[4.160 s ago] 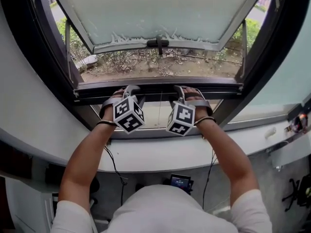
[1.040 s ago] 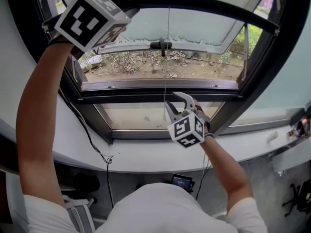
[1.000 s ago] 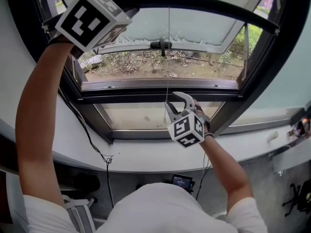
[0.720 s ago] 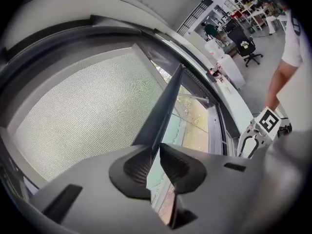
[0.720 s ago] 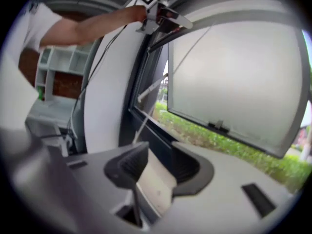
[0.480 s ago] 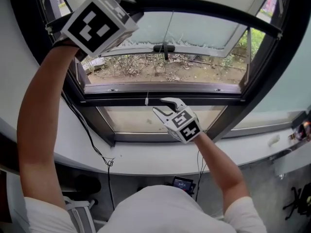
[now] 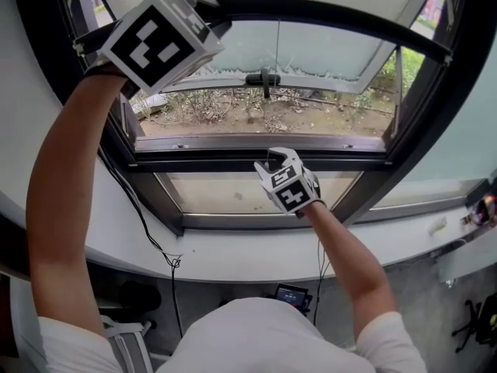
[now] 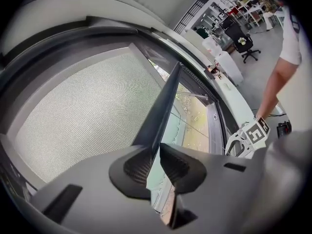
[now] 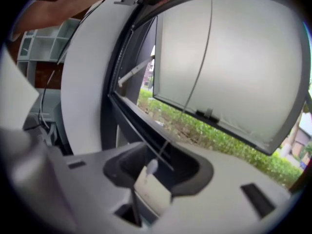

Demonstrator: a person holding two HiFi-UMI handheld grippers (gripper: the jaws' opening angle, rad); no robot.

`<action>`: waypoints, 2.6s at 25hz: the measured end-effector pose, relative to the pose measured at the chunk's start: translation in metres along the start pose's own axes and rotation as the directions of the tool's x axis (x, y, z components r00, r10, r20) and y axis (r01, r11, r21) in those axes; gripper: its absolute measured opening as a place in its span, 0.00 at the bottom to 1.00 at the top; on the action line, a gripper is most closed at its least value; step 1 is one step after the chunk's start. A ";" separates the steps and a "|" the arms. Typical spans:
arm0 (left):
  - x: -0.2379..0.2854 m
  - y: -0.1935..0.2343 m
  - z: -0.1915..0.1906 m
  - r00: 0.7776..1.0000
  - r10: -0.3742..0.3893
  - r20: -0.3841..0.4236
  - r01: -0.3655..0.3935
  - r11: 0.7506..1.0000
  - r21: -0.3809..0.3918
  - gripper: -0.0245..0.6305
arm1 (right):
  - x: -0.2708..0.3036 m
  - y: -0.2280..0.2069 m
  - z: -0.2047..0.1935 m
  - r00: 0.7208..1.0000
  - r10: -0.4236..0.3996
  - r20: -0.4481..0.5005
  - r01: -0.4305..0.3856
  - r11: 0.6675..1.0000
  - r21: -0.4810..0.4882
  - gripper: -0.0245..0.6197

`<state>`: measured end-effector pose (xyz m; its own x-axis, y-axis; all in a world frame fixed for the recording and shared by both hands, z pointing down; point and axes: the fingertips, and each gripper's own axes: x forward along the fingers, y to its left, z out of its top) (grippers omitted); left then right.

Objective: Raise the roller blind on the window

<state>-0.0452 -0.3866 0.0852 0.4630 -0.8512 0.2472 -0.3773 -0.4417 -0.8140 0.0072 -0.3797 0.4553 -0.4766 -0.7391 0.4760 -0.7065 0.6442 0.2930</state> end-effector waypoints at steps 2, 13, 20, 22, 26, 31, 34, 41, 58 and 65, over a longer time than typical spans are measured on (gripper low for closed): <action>0.000 0.000 0.000 1.000 -0.002 -0.004 0.002 1.000 0.008 0.14 | 0.003 -0.001 -0.006 1.000 -0.007 -0.014 0.007 1.000 -0.003 0.19; 0.000 0.000 0.001 1.000 -0.006 0.008 0.006 1.000 0.007 0.14 | -0.004 0.004 -0.008 0.999 -0.035 0.002 0.035 0.995 -0.092 0.08; -0.002 0.009 0.006 1.000 0.017 0.017 -0.017 1.000 0.017 0.14 | -0.024 -0.002 -0.004 0.996 -0.089 0.026 0.091 0.986 -0.141 0.07; -0.004 0.013 0.008 0.999 0.028 0.024 -0.028 0.999 0.015 0.14 | -0.030 -0.003 -0.002 0.994 -0.102 0.036 0.106 0.983 -0.151 0.08; -0.009 0.025 0.016 0.996 0.067 0.051 -0.067 0.998 0.003 0.14 | -0.042 -0.006 0.007 0.991 -0.117 0.065 0.125 0.983 -0.134 0.07; -0.016 0.040 0.026 0.991 0.110 0.077 -0.110 0.994 -0.011 0.14 | -0.056 -0.007 0.024 0.985 -0.132 0.108 0.145 0.981 -0.131 0.07; -0.018 0.045 0.032 0.989 0.116 0.088 -0.115 0.993 -0.016 0.14 | -0.063 -0.008 0.030 0.983 -0.139 0.122 0.155 0.979 -0.134 0.07; -0.028 0.049 0.043 0.975 0.135 0.175 -0.123 0.989 -0.079 0.14 | -0.069 -0.006 0.037 0.982 -0.133 0.133 0.150 0.981 -0.127 0.07; -0.084 0.004 0.037 0.883 0.216 0.417 -0.066 0.936 -0.345 0.14 | -0.078 -0.006 0.032 0.981 -0.149 0.125 0.165 0.978 -0.126 0.07; -0.091 -0.018 0.025 0.874 0.226 0.431 -0.051 0.924 -0.380 0.14 | -0.079 -0.006 0.030 0.979 -0.161 0.127 0.176 0.978 -0.115 0.07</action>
<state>-0.0604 -0.2942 0.0641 0.6649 -0.7212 -0.1942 -0.6770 -0.4721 -0.5646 0.0336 -0.3308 0.3907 -0.4189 -0.8523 0.3133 -0.7141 0.5224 0.4661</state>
